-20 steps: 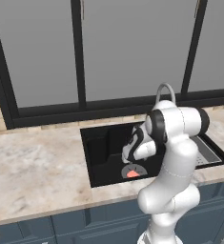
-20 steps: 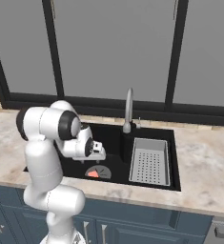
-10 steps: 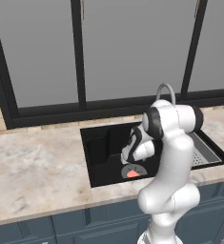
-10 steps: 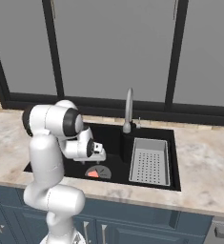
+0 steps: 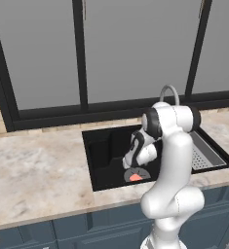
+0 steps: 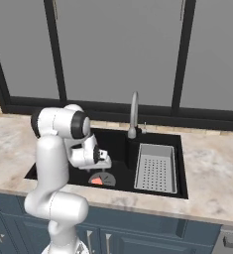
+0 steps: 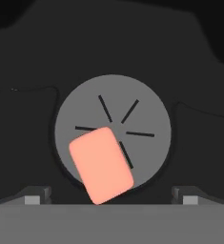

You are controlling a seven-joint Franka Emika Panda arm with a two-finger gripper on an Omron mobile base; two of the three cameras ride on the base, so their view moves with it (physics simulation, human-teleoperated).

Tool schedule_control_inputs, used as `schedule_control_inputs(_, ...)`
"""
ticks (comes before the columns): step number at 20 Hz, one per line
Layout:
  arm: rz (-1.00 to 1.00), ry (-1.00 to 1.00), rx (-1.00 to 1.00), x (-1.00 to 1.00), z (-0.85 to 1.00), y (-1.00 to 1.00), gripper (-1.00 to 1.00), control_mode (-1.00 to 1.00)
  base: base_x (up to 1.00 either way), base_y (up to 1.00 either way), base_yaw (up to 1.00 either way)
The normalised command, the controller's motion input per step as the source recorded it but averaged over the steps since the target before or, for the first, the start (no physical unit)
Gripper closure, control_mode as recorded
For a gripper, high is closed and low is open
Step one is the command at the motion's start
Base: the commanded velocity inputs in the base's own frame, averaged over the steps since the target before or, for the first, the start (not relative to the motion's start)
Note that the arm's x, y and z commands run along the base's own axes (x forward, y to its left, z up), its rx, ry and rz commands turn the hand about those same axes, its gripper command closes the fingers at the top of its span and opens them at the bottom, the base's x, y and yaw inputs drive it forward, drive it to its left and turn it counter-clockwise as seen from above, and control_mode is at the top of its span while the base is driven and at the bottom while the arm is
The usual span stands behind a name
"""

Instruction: Pick up the bar soap and bar soap from the sink, and place them back in the cabinet, and close the cabinet door.

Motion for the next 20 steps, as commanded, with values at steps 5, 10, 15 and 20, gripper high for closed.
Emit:
schedule_control_inputs(5,0.00,0.00,-0.03,0.00,-0.28,0.00,-1.00,-1.00,0.00,0.00,0.00)
schedule_control_inputs(10,0.00,0.03,-0.01,0.00,-0.19,0.05,-1.00,-1.00,0.00,0.00,0.00)
schedule_control_inputs(15,0.00,0.02,0.00,0.00,-0.14,0.04,-1.00,-1.00,0.00,0.00,0.00)
schedule_control_inputs(20,0.00,0.00,0.00,0.00,-0.09,0.00,-1.00,-1.00,0.00,0.00,0.00)
